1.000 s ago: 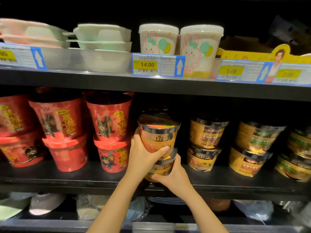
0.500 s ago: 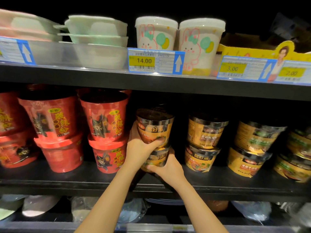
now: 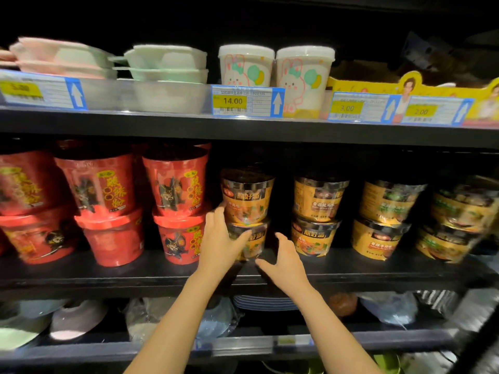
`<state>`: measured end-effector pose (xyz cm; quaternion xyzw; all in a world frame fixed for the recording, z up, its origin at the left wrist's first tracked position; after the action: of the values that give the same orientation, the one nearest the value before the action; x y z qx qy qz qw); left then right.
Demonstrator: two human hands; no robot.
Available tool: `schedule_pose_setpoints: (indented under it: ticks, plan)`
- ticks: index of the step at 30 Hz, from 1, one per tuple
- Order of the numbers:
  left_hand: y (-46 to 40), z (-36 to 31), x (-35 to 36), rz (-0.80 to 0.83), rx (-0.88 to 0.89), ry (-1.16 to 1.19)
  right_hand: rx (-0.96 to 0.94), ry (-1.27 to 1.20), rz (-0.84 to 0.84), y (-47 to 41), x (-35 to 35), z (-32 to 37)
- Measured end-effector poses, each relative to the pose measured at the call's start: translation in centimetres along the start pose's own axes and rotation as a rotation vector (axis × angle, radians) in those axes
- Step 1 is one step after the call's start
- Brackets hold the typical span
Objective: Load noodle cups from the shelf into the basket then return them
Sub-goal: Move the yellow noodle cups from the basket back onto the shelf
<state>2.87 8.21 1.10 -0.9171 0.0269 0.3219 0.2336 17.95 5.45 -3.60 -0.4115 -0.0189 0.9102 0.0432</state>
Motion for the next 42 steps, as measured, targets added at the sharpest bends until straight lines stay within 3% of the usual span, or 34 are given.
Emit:
schedule_pose_setpoints:
  ticks: [7,18,26,42]
  plan:
    - [7.1,-1.3,2.2,0.135,0.205,-0.252,0.11,0.202,-0.209,9.2,-1.6,-1.9]
    - [23.8,-3.5,12.2,0.746,0.244,-0.296,0.539,0.183,-0.244,31.6,-0.9,-12.6]
    - [30.8,-5.4,21.4,1.087,0.209,-0.273,0.885,0.056,-0.241,42.6,0.2,-21.4]
    - [29.6,-22.5,47.7,1.263,0.365,-0.239,1.045,-0.083,-0.217,46.1,-12.7,-42.5]
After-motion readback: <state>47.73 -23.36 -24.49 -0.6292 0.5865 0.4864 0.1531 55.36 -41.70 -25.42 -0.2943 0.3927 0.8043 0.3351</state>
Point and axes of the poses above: each hand's wrist, its own y-axis away from the middle knuckle, its own x-axis out of the palm, z = x × y, the point moved 4 cm from there along -y, towards the middle knuckle, and after that the axes turned 10 degrees about z, right-handed, at the moved point
